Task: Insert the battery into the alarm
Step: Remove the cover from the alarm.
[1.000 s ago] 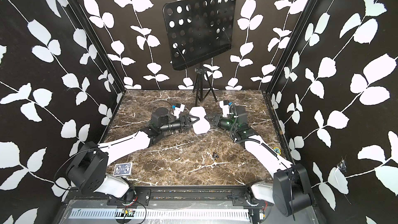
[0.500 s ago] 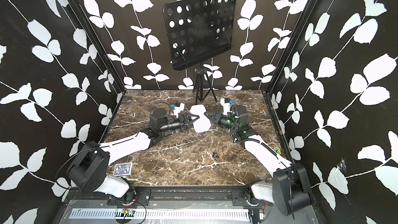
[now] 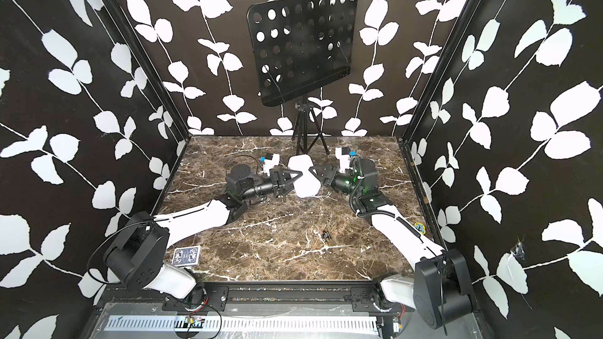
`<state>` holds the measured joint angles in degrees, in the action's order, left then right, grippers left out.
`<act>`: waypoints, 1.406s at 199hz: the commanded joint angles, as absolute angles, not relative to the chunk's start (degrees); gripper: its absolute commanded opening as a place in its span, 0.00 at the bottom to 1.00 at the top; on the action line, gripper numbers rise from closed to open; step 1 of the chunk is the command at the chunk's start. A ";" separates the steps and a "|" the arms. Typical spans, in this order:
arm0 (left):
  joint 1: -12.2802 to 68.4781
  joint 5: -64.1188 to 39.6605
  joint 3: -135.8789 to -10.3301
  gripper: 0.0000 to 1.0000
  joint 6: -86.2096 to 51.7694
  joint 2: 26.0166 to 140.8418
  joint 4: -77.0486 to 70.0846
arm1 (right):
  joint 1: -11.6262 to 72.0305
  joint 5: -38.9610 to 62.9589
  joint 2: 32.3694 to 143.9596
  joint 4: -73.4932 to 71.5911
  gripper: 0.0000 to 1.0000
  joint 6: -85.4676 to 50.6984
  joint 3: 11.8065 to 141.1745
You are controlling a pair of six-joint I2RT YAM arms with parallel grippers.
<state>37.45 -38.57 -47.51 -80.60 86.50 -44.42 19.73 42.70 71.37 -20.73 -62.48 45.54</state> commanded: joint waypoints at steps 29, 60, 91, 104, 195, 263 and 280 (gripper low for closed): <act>37.70 -39.29 -49.05 0.00 -82.14 86.21 -54.24 | 21.27 44.03 70.18 -18.89 0.47 -63.56 47.99; 37.79 -39.02 -48.87 0.00 -84.99 87.18 -59.57 | 22.04 43.81 70.79 -21.00 0.40 -65.38 48.50; 37.74 -39.22 -49.42 0.00 -85.45 87.41 -60.43 | 22.58 43.78 70.70 -20.85 0.31 -64.89 48.61; 37.79 -39.46 -49.59 0.00 -85.30 87.45 -60.06 | 22.54 43.69 70.70 -20.71 0.31 -64.79 48.40; 37.79 -40.39 -45.52 0.00 -79.11 84.58 -48.75 | 22.58 39.59 68.25 -17.73 0.13 -62.39 48.58; 37.70 -38.68 -43.76 0.00 -70.66 84.03 -32.84 | 22.58 37.09 65.23 -14.19 0.04 -59.84 46.81; 37.70 -38.89 -43.86 0.00 -66.46 84.36 -25.86 | 22.58 35.06 64.30 -9.01 0.00 -56.50 46.32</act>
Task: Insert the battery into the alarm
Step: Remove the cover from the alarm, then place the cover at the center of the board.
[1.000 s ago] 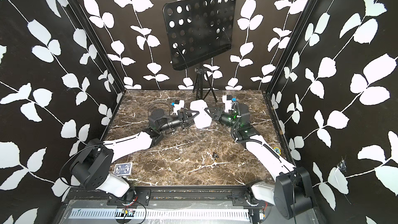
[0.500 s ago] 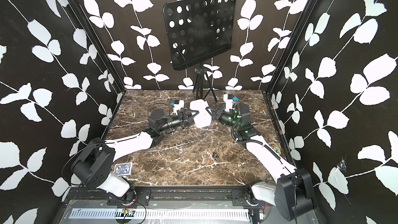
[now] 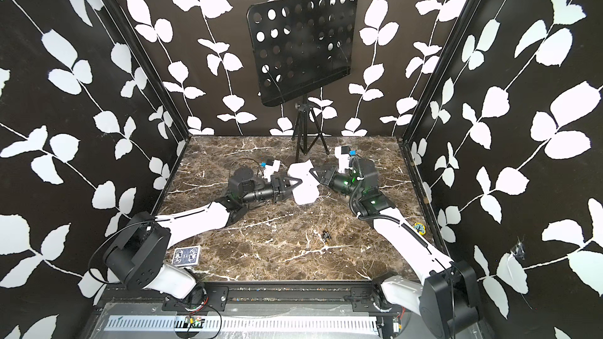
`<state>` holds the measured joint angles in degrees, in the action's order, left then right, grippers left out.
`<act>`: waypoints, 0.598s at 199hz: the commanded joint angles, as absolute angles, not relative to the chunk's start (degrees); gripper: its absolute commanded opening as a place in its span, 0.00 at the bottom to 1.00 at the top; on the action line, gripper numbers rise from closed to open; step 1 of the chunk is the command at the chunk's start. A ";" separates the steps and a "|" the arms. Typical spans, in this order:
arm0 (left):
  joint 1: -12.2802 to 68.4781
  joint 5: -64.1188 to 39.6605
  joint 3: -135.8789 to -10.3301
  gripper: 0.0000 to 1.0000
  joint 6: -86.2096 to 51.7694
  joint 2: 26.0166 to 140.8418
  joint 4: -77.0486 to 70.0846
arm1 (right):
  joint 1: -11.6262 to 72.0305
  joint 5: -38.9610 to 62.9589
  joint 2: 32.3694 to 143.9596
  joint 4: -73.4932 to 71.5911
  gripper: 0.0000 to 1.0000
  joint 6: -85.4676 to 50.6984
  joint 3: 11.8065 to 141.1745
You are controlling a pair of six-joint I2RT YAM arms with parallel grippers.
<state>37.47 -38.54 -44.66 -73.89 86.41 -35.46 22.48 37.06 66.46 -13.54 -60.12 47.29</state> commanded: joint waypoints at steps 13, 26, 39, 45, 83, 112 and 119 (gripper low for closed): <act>37.71 -38.77 -42.98 0.00 -64.29 84.94 -23.15 | 22.59 32.39 64.07 -3.78 0.00 -52.85 45.68; 37.70 -38.72 -41.82 0.00 -62.83 85.87 -21.65 | 22.50 29.24 64.90 3.62 0.00 -48.00 45.78; 37.66 -39.01 -40.79 0.00 -62.32 87.23 -21.48 | 22.47 26.26 66.42 9.36 0.00 -43.60 45.70; 37.70 -39.15 -40.12 0.00 -62.57 87.75 -22.33 | 22.50 25.30 67.36 11.40 0.00 -42.15 45.62; 37.71 -38.45 -38.67 0.00 -60.04 88.75 -20.05 | 22.50 17.79 71.60 16.20 0.00 -37.20 43.31; 37.70 -38.19 -37.67 0.00 -58.12 89.28 -17.51 | 22.50 11.03 74.27 18.32 0.03 -34.34 42.65; 37.70 -38.15 -37.30 0.00 -57.92 89.51 -17.28 | 22.50 9.90 75.01 18.64 0.04 -33.50 42.55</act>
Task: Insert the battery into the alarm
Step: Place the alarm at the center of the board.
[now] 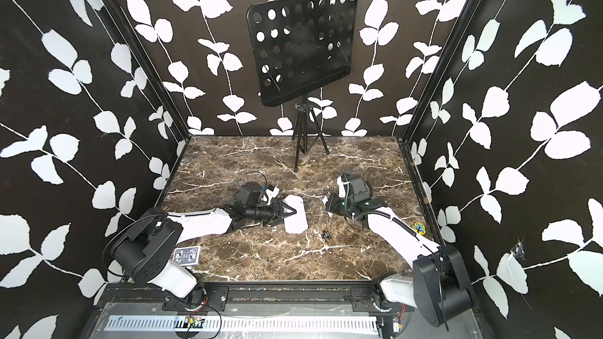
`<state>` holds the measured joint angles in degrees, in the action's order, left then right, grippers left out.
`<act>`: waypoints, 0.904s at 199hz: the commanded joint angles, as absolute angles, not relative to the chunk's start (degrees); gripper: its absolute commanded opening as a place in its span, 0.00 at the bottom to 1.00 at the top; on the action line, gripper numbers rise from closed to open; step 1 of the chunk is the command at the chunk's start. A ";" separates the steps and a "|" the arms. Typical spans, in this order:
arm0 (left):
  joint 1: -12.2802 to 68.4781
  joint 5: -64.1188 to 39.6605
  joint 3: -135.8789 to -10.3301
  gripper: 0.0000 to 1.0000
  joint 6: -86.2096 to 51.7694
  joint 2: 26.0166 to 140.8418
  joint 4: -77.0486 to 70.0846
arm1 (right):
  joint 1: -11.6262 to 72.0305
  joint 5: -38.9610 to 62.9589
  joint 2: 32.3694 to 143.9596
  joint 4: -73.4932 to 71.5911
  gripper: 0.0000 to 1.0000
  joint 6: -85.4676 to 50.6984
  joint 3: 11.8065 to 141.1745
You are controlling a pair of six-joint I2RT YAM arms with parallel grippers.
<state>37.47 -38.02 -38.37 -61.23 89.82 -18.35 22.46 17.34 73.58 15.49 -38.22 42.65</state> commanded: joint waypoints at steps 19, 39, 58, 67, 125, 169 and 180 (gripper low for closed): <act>37.69 -38.11 -36.36 0.00 -57.50 89.91 -16.97 | 22.41 7.43 77.04 19.14 0.05 -32.17 42.20; 37.70 -37.82 -35.53 0.00 -56.78 90.34 -16.03 | 22.32 5.04 78.84 20.44 0.07 -30.89 42.11; 37.71 -37.71 -35.04 0.00 -56.17 90.87 -15.38 | 21.96 3.40 80.03 20.84 0.09 -30.09 41.46; 37.71 -37.63 -34.70 0.00 -56.07 91.03 -15.49 | 21.82 3.61 80.62 20.45 0.09 -30.03 41.01; 37.66 -36.54 -32.78 0.14 -54.87 90.21 -13.49 | 21.53 0.25 80.80 21.42 0.17 -30.74 38.80; 37.68 -34.90 -32.78 0.39 -52.10 87.45 -7.51 | 21.48 -3.60 78.88 26.87 0.34 -30.59 39.70; 37.71 -34.89 -33.02 0.43 -51.29 86.57 -5.82 | 21.53 -4.06 77.92 28.54 0.37 -30.51 40.24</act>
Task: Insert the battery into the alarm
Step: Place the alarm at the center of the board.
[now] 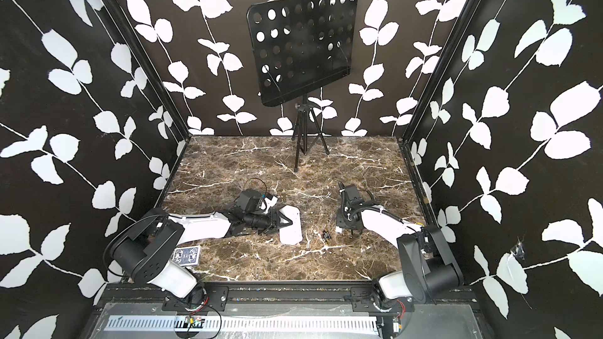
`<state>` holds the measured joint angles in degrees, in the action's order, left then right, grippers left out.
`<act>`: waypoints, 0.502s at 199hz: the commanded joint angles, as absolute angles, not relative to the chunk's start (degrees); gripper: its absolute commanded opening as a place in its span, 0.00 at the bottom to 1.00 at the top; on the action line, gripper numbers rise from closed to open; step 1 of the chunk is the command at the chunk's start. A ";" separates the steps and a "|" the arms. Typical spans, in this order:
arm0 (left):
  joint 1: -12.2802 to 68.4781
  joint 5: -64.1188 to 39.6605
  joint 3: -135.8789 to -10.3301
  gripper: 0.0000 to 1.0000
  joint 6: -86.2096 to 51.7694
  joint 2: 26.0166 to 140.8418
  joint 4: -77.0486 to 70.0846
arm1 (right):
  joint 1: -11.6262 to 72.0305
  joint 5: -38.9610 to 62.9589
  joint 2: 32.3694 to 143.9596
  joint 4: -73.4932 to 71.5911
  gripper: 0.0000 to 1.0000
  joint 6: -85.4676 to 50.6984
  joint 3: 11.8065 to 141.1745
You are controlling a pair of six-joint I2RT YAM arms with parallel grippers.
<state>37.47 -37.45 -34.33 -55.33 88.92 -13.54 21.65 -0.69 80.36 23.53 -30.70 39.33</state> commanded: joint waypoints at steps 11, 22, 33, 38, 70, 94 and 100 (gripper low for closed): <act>37.68 -32.85 -33.05 0.49 -50.75 85.66 -4.23 | 21.55 -3.10 76.84 29.92 0.37 -30.16 40.68; 37.66 -32.00 -33.21 0.52 -50.17 84.64 -2.50 | 21.92 -2.07 75.66 30.96 0.36 -30.15 41.04; 37.64 -30.96 -33.34 0.60 -49.51 83.61 -0.55 | 22.79 -0.78 74.66 31.38 0.34 -30.09 41.25; 37.64 -30.58 -33.40 0.65 -49.24 83.16 0.16 | 23.52 -0.42 74.32 31.66 0.34 -30.06 41.39; 37.57 -28.35 -33.02 0.80 -48.79 80.99 2.91 | 30.62 -0.53 75.38 33.53 0.32 -29.66 42.66; 37.62 -27.25 -32.81 0.80 -48.87 79.89 4.44 | 33.95 0.00 76.19 32.21 0.27 -29.92 42.24; 37.63 -27.29 -32.68 0.80 -49.03 79.63 4.36 | 34.18 0.07 76.35 31.85 0.25 -30.14 41.94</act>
<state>37.47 -29.28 -33.65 -50.06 82.24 1.28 32.42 -0.03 75.53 30.61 -30.00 41.69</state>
